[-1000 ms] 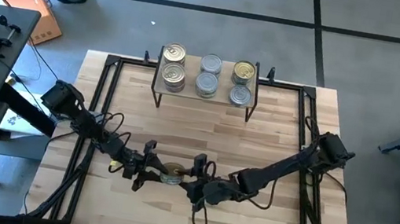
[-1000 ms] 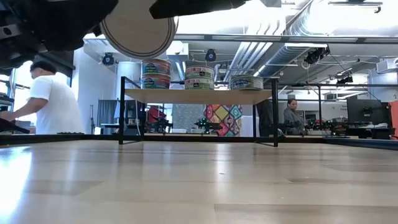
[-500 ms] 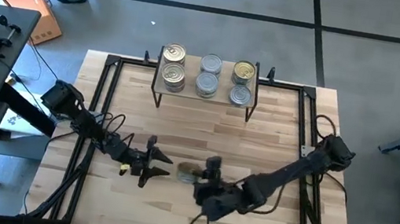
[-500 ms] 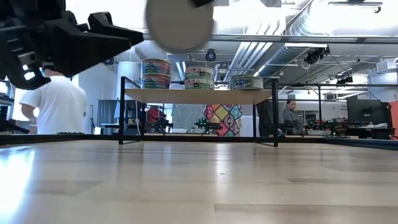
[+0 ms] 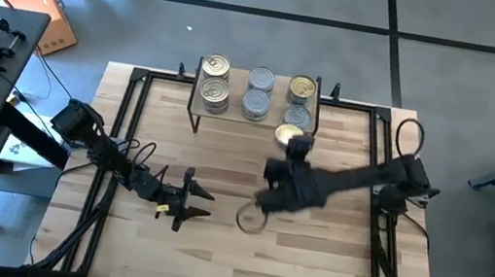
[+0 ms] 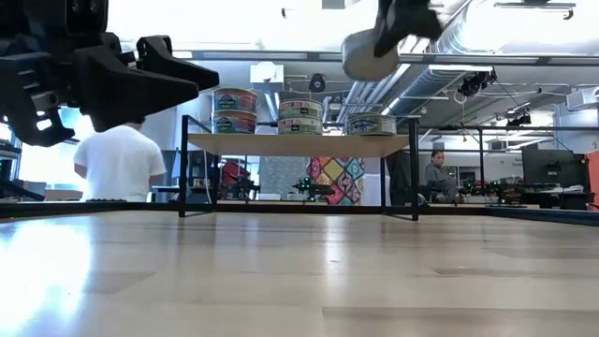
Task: Stack canned seafood by type on shelf
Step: Stack the green tuna can on top of the green tuna can on the shelf
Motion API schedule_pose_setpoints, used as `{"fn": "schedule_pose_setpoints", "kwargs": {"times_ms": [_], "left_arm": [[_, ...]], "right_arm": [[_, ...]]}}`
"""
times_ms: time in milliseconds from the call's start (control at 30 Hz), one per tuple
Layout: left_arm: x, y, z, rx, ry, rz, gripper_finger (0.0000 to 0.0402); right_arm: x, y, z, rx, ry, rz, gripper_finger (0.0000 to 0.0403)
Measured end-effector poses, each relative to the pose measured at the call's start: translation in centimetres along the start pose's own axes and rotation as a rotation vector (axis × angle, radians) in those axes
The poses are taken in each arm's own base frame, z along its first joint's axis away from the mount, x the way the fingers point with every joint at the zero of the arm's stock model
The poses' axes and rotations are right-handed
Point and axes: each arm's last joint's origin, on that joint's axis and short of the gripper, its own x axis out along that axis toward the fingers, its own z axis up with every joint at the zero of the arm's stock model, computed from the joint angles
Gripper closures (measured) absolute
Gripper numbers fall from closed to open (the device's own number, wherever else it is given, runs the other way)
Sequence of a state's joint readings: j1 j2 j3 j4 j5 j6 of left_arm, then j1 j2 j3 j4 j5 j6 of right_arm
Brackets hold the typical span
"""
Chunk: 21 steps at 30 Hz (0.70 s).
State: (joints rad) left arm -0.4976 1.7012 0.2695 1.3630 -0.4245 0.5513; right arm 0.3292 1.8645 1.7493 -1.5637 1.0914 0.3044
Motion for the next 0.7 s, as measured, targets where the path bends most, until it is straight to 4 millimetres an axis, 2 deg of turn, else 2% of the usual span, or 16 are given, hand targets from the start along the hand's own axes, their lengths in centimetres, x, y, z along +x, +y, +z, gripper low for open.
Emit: {"fn": "schedule_pose_setpoints", "kwargs": {"times_ms": [167, 300, 567, 700], "left_arm": [[0.0, 0.0, -0.1, -0.004, 0.010, -0.005, 0.0195], [0.0, -0.1, -0.2, -0.016, 0.022, -0.011, 0.0195], [0.0, -0.2, -0.4, -0.033, 0.035, -0.018, 0.0195], [0.0, -0.2, -0.4, -0.034, 0.035, -0.018, 0.0195]], "right_arm": [[5.7, -1.8, -0.2, -0.070, 0.159, 0.037, 0.0280], [9.0, -3.4, -0.9, -0.054, 0.263, 0.077, 0.0280], [11.7, -4.8, -1.1, 0.016, 0.302, 0.152, 0.0280], [12.1, -5.0, -1.2, 0.046, 0.306, 0.164, 0.0244]]}}
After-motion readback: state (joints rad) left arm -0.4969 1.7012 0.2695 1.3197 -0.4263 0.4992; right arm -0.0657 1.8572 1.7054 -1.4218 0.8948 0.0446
